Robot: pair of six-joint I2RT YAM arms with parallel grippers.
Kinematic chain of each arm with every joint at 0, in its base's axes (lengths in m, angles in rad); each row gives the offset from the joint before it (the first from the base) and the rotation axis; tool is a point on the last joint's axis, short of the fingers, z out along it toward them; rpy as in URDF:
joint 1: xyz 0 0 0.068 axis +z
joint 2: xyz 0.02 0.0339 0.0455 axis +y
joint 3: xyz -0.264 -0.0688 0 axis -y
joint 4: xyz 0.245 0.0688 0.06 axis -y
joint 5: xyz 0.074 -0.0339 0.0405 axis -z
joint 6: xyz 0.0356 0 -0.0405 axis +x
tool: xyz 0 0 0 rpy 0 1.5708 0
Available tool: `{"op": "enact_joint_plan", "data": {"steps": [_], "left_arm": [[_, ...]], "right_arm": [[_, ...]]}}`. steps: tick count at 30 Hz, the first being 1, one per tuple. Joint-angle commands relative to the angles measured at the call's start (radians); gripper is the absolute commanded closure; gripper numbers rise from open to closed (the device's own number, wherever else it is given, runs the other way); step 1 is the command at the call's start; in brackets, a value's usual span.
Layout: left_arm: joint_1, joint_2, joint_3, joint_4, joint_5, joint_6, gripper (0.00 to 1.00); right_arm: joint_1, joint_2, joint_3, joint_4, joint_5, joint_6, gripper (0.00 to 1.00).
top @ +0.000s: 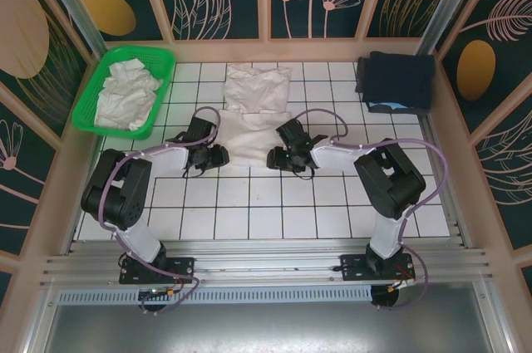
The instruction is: Fold and stack the t-shirts
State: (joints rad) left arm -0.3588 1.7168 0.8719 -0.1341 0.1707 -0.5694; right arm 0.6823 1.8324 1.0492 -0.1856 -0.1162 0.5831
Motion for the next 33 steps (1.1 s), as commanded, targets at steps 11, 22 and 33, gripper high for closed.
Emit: {"op": "enact_joint_plan", "data": {"steps": [11,22,33], "left_arm": [[0.004,-0.128,-0.017,-0.036,0.002,0.004,0.86],[0.004,-0.082,-0.067,-0.013,-0.026,-0.012,0.44],[0.017,-0.089,-0.100,0.024,-0.075,-0.047,0.42]], "right_arm": [[-0.009,-0.031,-0.010,0.008,0.017,0.025,1.00],[-0.022,-0.050,-0.042,0.028,-0.009,0.009,1.00],[-0.050,-0.074,-0.077,0.024,-0.015,-0.001,1.00]]}}
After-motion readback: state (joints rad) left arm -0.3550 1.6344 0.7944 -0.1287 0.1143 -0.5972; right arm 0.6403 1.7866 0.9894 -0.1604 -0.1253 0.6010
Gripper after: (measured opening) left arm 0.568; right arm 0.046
